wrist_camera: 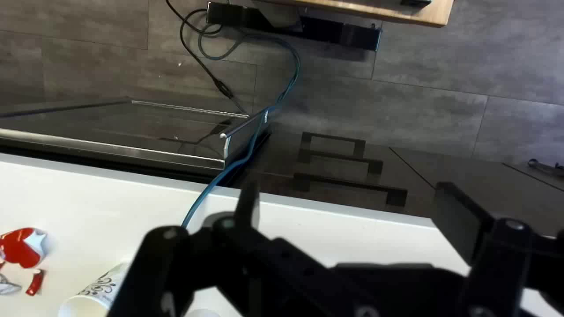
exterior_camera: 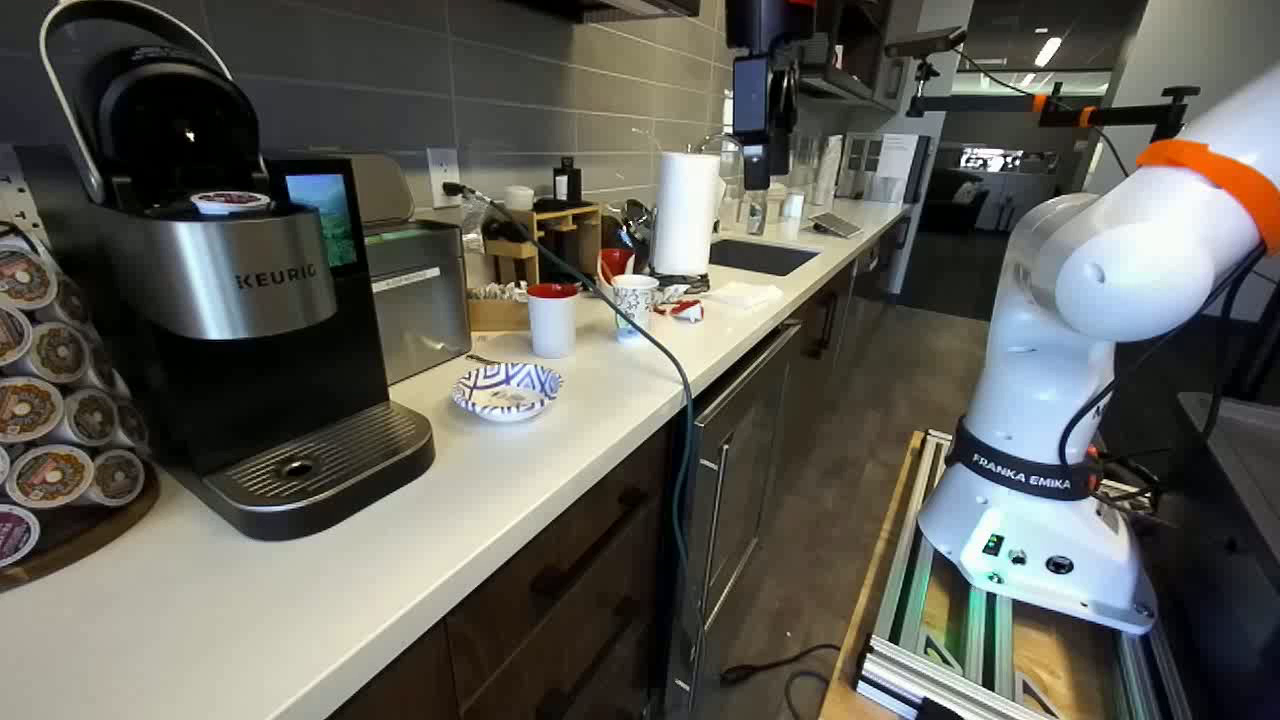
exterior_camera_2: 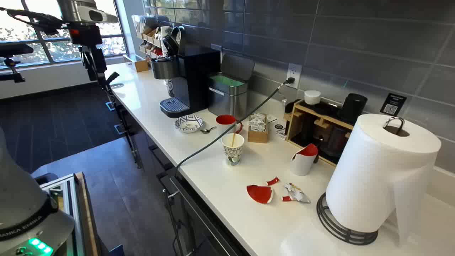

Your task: Put the stick inside the white mug

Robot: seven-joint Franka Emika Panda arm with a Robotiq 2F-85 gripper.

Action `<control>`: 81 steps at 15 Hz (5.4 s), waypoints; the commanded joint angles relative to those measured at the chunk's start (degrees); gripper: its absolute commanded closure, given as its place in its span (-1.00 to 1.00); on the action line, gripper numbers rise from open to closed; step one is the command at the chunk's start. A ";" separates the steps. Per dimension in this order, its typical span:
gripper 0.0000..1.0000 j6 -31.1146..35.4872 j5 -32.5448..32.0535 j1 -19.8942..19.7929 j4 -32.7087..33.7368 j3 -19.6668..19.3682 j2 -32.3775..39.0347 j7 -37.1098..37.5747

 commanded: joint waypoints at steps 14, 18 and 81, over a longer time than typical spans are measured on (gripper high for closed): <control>-1.00 -0.11 -0.09 0.17 0.14 -0.12 0.10 0.11; -1.00 -0.11 -0.09 0.17 0.14 -0.12 0.10 0.11; -1.00 65.77 -29.09 -12.09 6.16 -5.66 43.02 37.01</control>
